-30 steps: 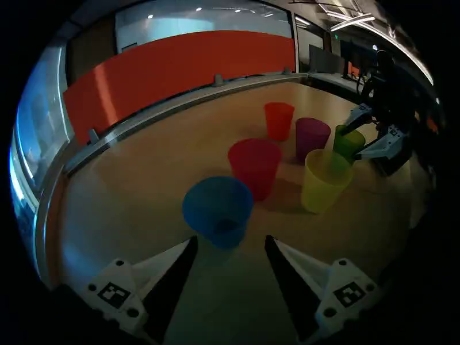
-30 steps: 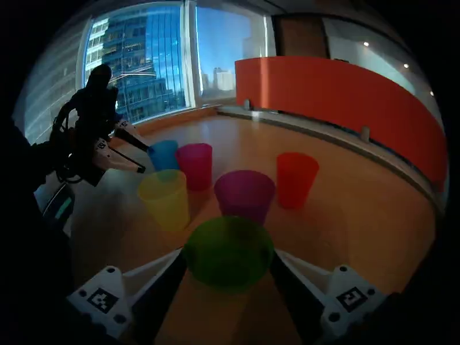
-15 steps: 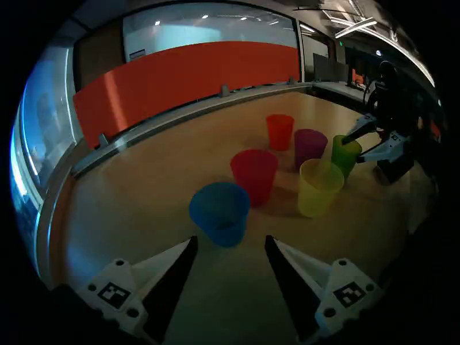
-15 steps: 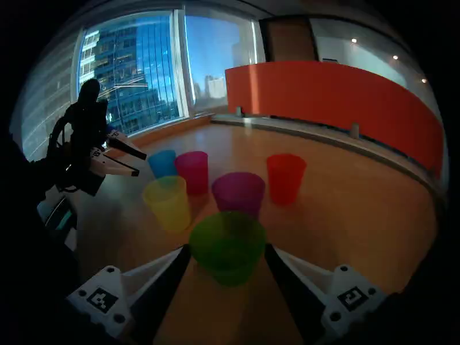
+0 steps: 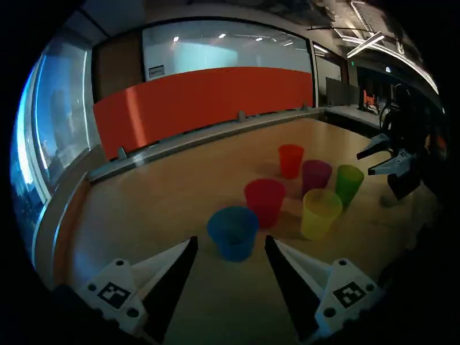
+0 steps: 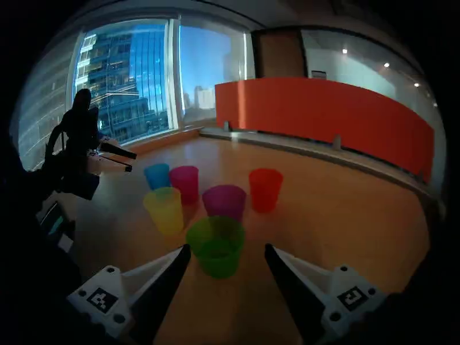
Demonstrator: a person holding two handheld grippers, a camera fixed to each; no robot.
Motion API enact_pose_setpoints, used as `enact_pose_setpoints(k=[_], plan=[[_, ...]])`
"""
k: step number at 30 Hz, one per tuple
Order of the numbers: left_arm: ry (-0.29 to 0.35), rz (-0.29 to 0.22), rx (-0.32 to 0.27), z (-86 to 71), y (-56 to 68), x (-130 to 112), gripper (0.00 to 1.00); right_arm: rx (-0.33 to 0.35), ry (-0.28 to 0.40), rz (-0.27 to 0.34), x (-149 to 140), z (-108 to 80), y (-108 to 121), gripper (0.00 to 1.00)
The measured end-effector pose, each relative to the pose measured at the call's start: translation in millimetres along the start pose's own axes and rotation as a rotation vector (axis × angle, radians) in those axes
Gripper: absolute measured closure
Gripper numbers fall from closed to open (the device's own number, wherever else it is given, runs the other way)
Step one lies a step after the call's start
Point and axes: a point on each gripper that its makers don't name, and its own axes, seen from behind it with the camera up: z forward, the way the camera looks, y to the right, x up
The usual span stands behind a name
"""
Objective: Pour water
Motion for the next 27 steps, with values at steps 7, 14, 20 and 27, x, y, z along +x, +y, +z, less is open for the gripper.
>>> enact_pose_setpoints(k=[7, 14, 20, 27], plan=[[0.106, -0.031, 0.073, -11.6, -16.0, 30, 0.14, -0.068, 0.091, -0.008, 34, -12.0, 17, 0.00], [0.238, -0.056, 0.166, -26.7, -31.6, 65, 0.14, -0.184, 0.203, -0.025, 76, -25.8, 47, 0.00], [0.344, -0.073, 0.256, -40.4, -43.0, 91, 0.14, -0.314, 0.308, -0.035, 108, -39.9, 77, 0.01], [0.455, -0.121, 0.321, -54.4, -49.0, 113, 0.14, -0.461, 0.441, -0.049, 140, -60.0, 103, 0.00]])
